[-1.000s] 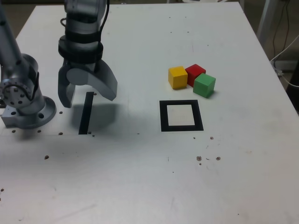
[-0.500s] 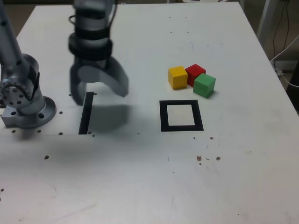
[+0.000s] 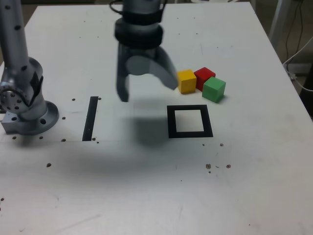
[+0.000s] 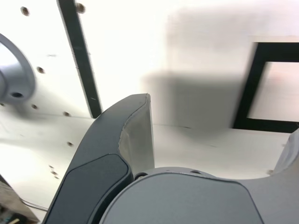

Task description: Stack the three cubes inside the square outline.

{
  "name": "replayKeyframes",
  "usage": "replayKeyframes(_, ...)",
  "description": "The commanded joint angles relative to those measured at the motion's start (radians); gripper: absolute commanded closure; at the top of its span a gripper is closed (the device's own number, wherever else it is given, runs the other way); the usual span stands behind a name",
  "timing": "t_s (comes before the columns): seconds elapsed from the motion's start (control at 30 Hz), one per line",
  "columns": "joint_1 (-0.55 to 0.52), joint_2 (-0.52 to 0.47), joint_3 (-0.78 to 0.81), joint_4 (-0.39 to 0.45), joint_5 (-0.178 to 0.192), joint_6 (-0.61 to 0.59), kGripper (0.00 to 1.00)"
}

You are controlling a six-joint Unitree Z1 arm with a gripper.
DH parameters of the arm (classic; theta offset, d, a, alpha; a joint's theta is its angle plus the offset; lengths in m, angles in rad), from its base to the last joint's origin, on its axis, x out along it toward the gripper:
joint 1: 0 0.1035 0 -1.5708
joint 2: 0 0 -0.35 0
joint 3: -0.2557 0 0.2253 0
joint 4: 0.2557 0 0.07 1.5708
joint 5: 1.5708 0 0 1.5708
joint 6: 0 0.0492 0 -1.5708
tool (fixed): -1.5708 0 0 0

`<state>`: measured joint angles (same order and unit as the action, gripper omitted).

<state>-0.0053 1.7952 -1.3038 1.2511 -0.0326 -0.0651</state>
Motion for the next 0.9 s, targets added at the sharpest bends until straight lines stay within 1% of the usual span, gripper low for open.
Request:
replayKeyframes(0.0, -0.007, 0.033, -0.062, 0.026, 0.000, -0.015, 0.00)
replayKeyframes(0.1, -0.011, 0.075, -0.139, 0.064, 0.004, -0.041, 0.00)
replayKeyframes(0.37, -0.007, 0.152, -0.277, 0.147, 0.025, -0.108, 0.00)
replayKeyframes(0.53, 0.007, 0.209, -0.361, 0.181, 0.029, -0.132, 0.00)
replayKeyframes(0.67, 0.030, 0.250, -0.415, 0.183, 0.024, -0.142, 0.00)
replayKeyframes(0.87, 0.088, 0.326, -0.508, 0.180, -0.004, -0.138, 0.00)
